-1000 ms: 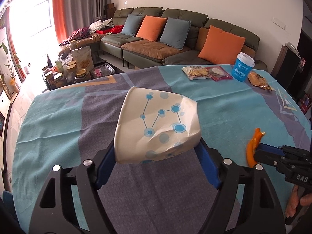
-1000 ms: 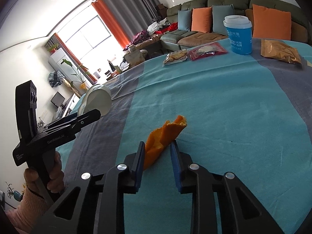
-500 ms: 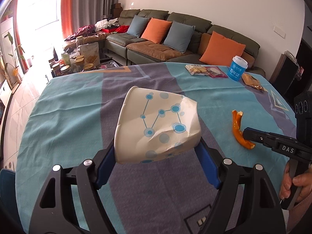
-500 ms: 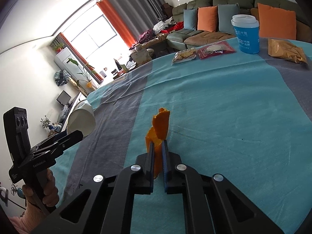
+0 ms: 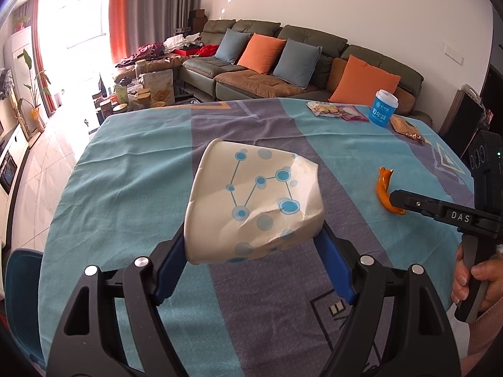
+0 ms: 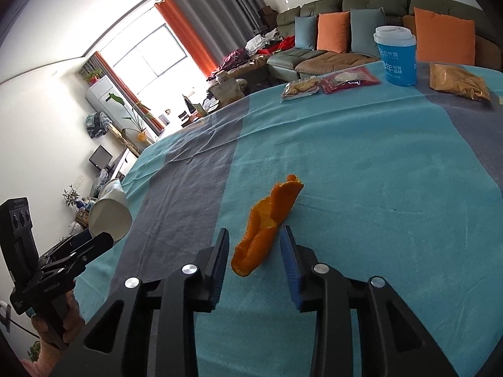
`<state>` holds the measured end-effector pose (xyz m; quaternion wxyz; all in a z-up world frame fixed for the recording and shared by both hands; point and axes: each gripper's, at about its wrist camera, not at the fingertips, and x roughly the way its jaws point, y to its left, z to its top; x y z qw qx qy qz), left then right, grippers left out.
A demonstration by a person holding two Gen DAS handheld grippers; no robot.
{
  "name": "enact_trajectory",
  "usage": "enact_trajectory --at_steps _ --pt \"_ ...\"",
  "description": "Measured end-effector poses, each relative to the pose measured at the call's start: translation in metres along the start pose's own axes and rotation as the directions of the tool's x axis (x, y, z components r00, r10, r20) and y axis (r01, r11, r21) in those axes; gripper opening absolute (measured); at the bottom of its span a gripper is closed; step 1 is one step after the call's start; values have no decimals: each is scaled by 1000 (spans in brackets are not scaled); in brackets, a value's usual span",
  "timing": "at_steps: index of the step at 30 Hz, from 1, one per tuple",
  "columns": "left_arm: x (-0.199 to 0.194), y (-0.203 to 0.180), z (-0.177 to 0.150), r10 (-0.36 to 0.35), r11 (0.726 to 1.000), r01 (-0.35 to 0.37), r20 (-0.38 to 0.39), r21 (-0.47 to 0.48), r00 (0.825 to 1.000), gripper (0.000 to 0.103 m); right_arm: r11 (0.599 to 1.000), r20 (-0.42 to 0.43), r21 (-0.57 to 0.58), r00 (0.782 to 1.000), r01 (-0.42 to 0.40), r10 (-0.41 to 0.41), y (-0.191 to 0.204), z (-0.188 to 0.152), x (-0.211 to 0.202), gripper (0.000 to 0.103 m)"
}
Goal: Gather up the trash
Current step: 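Lift the paper cup and orange peel and carry them toward the teal bin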
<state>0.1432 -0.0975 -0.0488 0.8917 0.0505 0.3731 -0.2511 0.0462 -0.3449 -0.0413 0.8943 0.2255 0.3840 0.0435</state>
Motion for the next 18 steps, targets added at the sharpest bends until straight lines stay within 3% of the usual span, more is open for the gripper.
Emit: enact_trajectory --at_steps 6,18 --pt "-6 1 -6 18 1000 -18 3 3 1000 76 1000 -21 -7 1000 14 -14 0 -3 4 20" --pt "-23 3 -16 36 999 -36 21 -1 999 76 997 -4 -58 998 -60 60 23 -9 -1 17"
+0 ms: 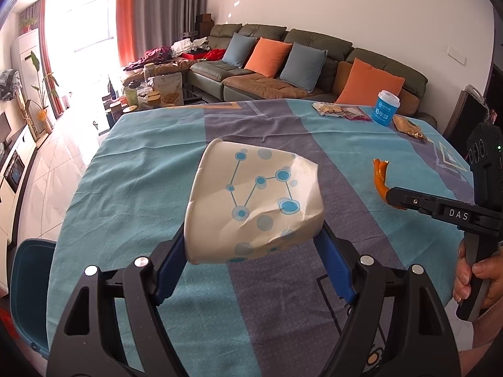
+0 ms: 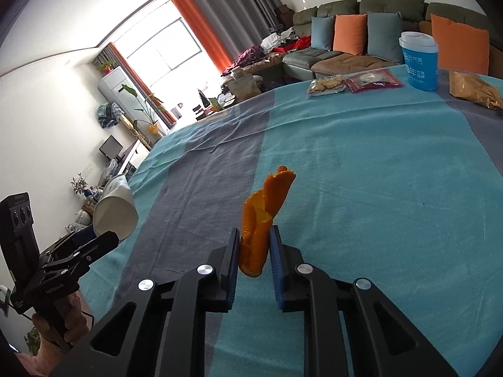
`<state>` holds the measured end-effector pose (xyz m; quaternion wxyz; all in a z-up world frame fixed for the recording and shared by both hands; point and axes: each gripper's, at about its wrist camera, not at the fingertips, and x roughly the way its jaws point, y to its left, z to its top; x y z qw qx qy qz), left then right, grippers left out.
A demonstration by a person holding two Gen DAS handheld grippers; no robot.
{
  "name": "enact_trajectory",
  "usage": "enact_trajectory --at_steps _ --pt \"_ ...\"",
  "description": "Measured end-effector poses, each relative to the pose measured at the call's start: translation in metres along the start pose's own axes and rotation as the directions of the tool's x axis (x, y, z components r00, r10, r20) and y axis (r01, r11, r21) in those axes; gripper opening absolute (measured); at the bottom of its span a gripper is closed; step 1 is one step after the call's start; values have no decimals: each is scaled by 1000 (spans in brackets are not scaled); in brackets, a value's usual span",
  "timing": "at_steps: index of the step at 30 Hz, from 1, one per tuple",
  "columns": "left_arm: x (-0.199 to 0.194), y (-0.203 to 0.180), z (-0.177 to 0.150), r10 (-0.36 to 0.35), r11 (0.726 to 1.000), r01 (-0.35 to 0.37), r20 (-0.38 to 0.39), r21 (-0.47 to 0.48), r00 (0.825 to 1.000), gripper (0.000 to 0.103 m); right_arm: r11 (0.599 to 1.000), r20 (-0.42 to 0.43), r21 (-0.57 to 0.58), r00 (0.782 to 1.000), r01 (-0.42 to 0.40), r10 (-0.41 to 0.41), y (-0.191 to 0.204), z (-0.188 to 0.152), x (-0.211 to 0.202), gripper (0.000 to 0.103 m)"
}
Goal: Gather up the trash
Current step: 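Lift the paper cup and orange peel and carry them toward the teal bin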
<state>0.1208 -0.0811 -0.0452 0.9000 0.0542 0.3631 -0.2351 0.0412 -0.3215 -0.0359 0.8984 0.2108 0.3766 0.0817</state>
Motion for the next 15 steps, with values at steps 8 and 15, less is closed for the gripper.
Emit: enact_trajectory --at_steps 8,15 --pt "-14 7 -6 18 1000 -18 9 -18 1000 76 996 14 -65 998 -66 68 28 1 -2 17" --pt "-24 16 -11 39 999 -38 12 -38 999 76 988 6 -112 994 -110 112 50 0 3 17"
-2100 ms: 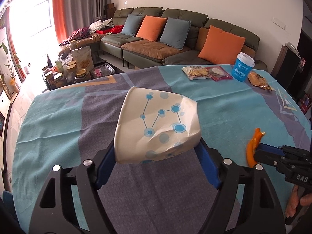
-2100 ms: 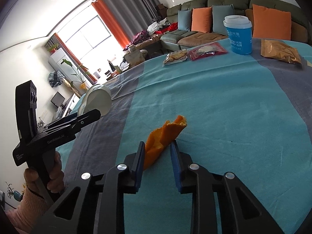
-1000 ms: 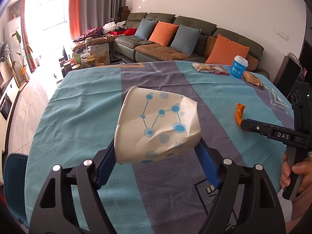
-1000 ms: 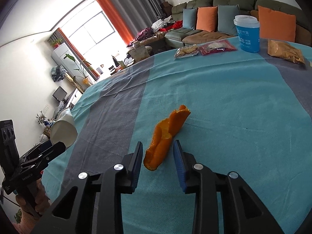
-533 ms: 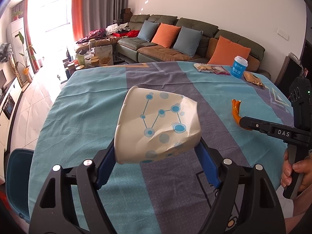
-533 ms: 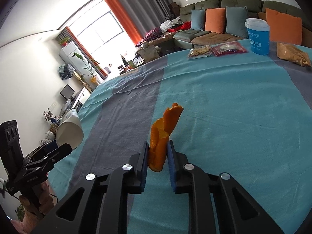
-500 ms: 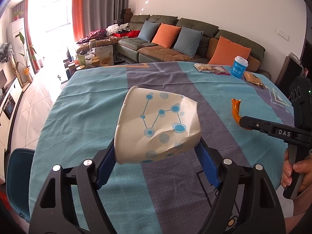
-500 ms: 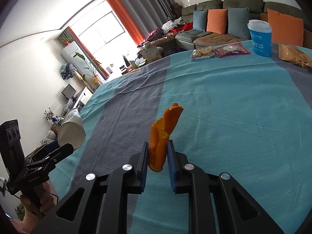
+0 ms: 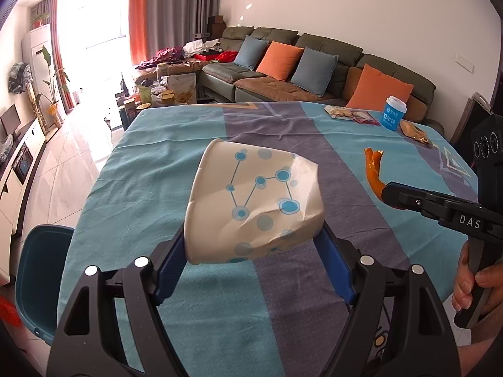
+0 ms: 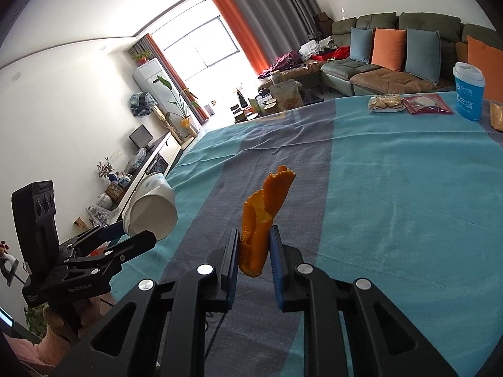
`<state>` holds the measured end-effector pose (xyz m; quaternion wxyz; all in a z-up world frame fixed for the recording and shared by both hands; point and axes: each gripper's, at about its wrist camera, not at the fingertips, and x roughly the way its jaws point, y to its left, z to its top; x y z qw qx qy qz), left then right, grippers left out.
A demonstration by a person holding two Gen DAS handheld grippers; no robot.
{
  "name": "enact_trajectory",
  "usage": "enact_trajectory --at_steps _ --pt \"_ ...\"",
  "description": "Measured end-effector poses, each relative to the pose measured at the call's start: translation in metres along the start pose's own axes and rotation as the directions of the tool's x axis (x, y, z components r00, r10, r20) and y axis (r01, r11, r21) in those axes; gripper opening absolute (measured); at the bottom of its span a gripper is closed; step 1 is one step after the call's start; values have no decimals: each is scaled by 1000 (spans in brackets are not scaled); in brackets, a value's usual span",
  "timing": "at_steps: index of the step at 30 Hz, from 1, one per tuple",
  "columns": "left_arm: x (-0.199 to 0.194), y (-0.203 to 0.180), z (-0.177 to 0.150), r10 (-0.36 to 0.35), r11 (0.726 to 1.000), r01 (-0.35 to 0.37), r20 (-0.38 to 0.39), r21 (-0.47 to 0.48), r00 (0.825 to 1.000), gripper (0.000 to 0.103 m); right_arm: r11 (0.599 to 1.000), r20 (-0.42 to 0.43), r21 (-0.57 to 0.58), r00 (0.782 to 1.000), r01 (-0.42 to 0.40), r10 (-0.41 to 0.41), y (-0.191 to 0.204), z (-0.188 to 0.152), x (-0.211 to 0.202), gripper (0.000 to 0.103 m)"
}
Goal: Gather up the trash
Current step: 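Lift the paper cup and orange peel and carry them toward the teal bin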
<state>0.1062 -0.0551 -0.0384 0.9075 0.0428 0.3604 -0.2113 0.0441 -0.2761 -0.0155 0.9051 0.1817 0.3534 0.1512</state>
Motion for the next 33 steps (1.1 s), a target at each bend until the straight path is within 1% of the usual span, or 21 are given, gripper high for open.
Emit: enact_trajectory --at_steps 10,20,33 --pt "-12 14 -6 26 999 -26 10 -26 1000 76 997 -19 -57 999 -44 43 29 0 13 17" --pt "-19 26 -9 48 998 -48 13 -46 999 76 993 -36 -90 996 -82 79 46 3 22 17" --pt "-27 37 -13 75 995 -73 22 -71 997 76 987 -51 -123 994 -103 97 60 4 35 17"
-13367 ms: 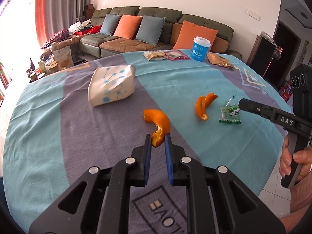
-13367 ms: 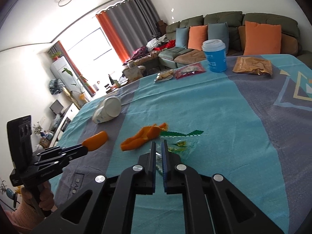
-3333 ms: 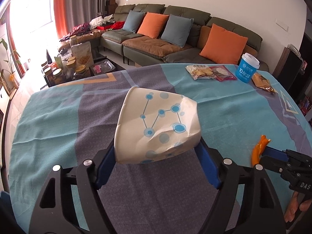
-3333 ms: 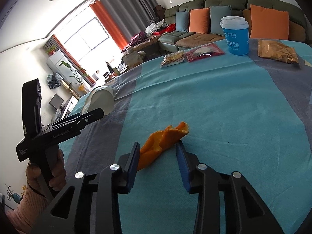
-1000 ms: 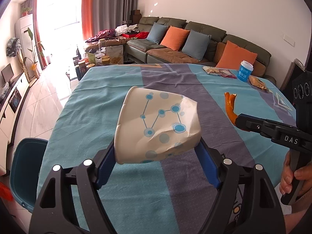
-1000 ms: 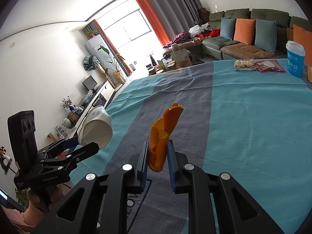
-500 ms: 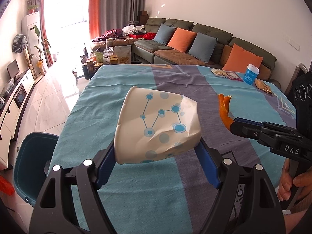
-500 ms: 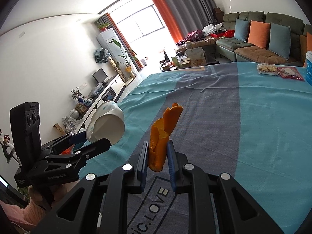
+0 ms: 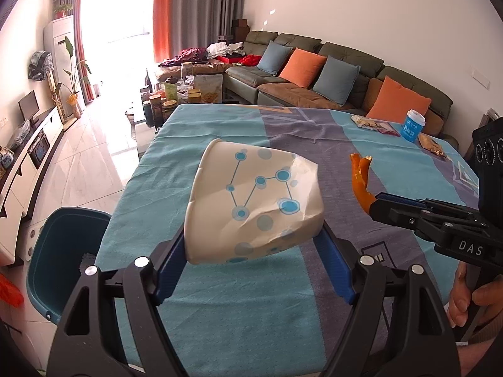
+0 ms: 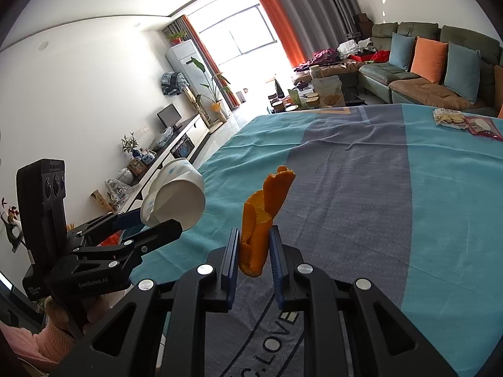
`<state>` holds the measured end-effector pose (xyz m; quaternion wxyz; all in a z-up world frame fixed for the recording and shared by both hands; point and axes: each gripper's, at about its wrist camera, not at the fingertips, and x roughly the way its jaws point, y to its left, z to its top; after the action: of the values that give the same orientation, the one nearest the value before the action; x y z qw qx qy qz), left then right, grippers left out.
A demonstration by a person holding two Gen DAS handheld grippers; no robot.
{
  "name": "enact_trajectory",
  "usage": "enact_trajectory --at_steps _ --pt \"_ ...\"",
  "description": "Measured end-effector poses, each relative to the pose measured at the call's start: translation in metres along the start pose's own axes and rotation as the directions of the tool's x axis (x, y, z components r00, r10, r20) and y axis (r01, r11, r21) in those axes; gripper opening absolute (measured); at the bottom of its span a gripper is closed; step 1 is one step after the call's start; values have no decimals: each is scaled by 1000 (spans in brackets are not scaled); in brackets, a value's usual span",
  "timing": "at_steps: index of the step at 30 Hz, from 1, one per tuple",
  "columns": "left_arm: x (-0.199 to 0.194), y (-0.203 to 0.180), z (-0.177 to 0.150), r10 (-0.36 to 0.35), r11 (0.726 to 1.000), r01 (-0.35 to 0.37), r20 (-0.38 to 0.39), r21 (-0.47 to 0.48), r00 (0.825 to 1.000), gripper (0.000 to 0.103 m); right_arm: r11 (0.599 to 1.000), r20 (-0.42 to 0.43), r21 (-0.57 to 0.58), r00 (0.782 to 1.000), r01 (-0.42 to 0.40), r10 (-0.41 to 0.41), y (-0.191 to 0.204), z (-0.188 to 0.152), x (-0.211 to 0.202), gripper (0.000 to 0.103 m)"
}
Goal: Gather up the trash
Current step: 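Lift the paper cup and orange peel and carry them toward the teal bin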
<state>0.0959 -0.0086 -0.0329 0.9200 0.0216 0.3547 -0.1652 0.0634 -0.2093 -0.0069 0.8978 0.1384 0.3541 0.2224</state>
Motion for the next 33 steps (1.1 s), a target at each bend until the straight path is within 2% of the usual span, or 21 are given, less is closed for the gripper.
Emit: enact_trajectory --at_steps 33 --pt "-13 35 -10 59 996 -58 13 -68 998 76 994 -48 -90 997 -63 59 43 7 39 17"
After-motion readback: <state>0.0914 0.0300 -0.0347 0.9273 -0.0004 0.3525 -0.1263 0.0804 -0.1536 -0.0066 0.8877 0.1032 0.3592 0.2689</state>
